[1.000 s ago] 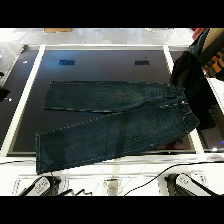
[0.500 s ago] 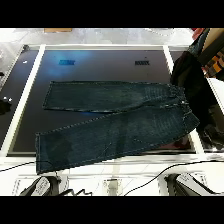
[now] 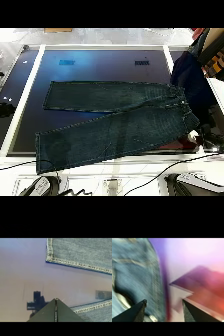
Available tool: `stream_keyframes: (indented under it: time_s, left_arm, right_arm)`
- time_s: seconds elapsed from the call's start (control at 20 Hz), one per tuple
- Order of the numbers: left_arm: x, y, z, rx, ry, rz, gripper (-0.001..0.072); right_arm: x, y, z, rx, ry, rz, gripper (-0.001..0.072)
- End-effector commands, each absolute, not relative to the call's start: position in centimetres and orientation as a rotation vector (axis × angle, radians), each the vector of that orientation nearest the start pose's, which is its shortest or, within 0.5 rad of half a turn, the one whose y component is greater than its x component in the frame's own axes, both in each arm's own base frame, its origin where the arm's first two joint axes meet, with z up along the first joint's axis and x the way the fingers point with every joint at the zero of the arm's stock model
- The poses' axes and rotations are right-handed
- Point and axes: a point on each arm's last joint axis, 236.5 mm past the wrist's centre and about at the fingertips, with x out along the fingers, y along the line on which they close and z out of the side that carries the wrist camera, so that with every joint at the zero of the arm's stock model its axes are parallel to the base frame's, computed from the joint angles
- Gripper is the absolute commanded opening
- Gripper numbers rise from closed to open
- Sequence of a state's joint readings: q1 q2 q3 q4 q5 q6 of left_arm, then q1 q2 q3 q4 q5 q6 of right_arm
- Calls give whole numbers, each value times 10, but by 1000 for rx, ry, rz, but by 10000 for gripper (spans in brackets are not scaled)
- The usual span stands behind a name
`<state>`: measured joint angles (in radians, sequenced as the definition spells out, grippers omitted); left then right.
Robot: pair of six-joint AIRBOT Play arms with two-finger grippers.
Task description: Fold the clothes and pants, and hang the long-sleeved shirts on hangers.
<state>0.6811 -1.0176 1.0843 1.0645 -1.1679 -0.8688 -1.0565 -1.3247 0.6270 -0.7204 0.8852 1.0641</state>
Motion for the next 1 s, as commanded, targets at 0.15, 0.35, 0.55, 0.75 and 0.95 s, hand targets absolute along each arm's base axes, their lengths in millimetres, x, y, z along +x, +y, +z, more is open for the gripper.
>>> stream_keyframes:
  time_s: [0.15,0.35,0.55,0.75,0.95]
  left_arm:
    - [339,139,101,-120,896,-22,40]
    - [339,139,92,-197,920,1,40]
    - [334,135,72,-320,996,16,41]
    - [323,123,50,-438,1100,-1,485]
    - [286,146,22,-466,1286,166,539]
  right_arm:
    - [304,-214,-114,1150,732,-365,515]
    - [314,-232,-109,1082,720,-347,434]
    - [319,-230,-108,1034,750,-318,386]
    - [329,-195,-118,990,845,-221,386]
    - [342,-179,-114,952,865,-168,131]
